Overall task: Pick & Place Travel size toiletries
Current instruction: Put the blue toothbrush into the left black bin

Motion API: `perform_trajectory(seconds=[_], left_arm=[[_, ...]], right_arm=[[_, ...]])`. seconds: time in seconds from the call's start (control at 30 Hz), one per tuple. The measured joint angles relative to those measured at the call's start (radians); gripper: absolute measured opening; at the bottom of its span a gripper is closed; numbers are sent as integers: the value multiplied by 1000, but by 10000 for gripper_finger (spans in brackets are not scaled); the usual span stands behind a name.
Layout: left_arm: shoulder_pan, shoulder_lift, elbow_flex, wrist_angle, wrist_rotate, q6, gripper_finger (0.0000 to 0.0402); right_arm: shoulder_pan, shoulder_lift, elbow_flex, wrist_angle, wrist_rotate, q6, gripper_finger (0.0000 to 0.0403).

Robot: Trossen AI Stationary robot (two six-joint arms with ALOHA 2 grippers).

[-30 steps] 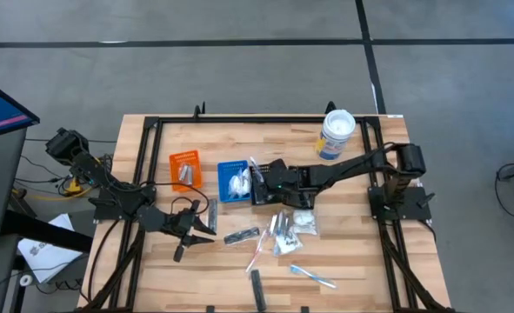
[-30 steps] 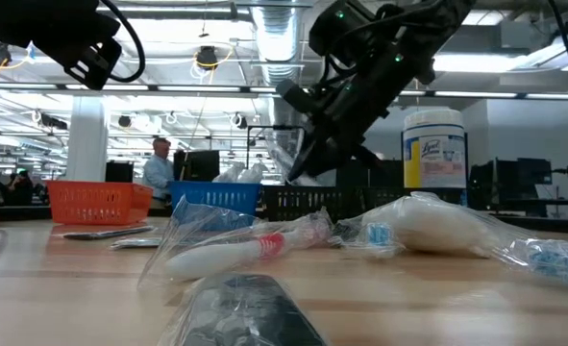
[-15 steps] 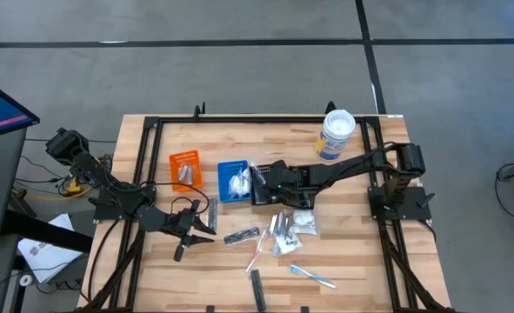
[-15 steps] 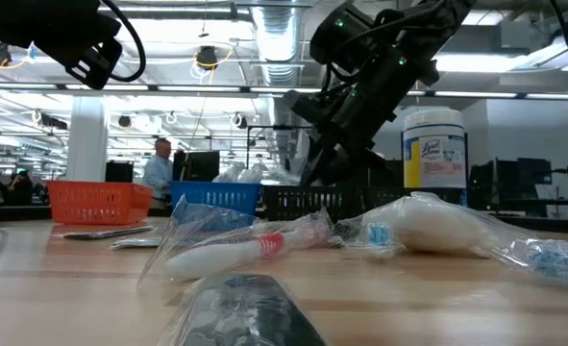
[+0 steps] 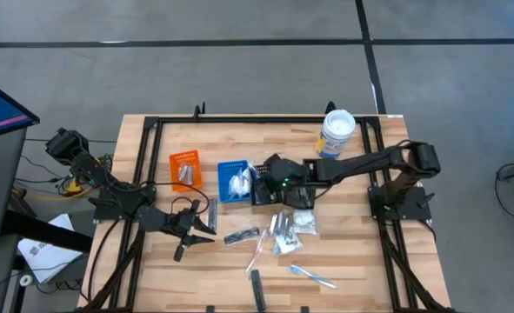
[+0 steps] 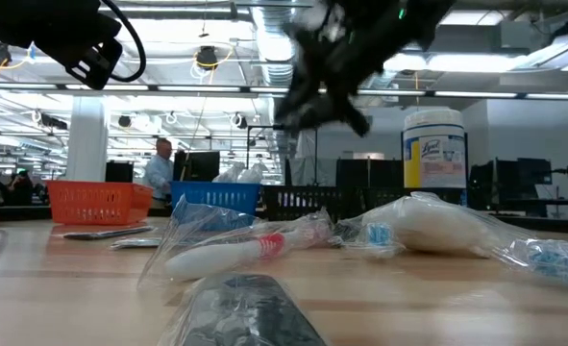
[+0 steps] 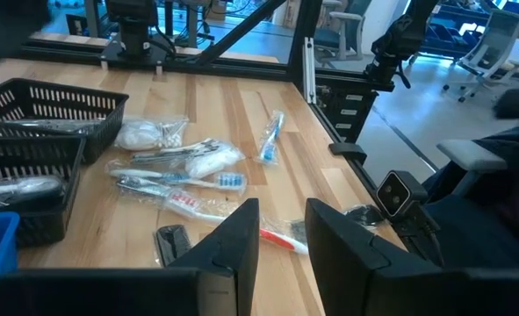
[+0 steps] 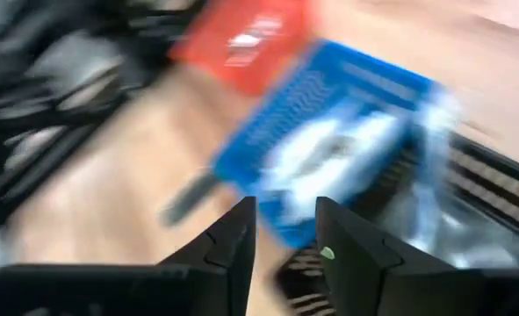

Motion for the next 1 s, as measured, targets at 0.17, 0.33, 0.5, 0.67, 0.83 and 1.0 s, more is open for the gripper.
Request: perform_trajectory(seconds=[0.17, 0.33, 0.5, 0.67, 0.83, 1.0], left_arm=[[-1, 0, 0, -1, 0, 0, 90], [-1, 0, 0, -1, 0, 0, 90], [-1, 0, 0, 0, 0, -3, 90], [-1, 0, 0, 0, 0, -4, 90], [0, 0, 0, 5, 0, -4, 90], [0, 0, 0, 10, 0, -4, 90]], right_arm=[[80, -93, 14, -3, -151, -100, 113], [200, -139, 15, -60, -300, -115, 113], [346, -151, 15, -332, -399, 6, 112], [501, -134, 14, -518, -407, 262, 112], [609, -99, 15, -488, -429, 405, 112], [642, -32, 14, -502, -425, 454, 112]])
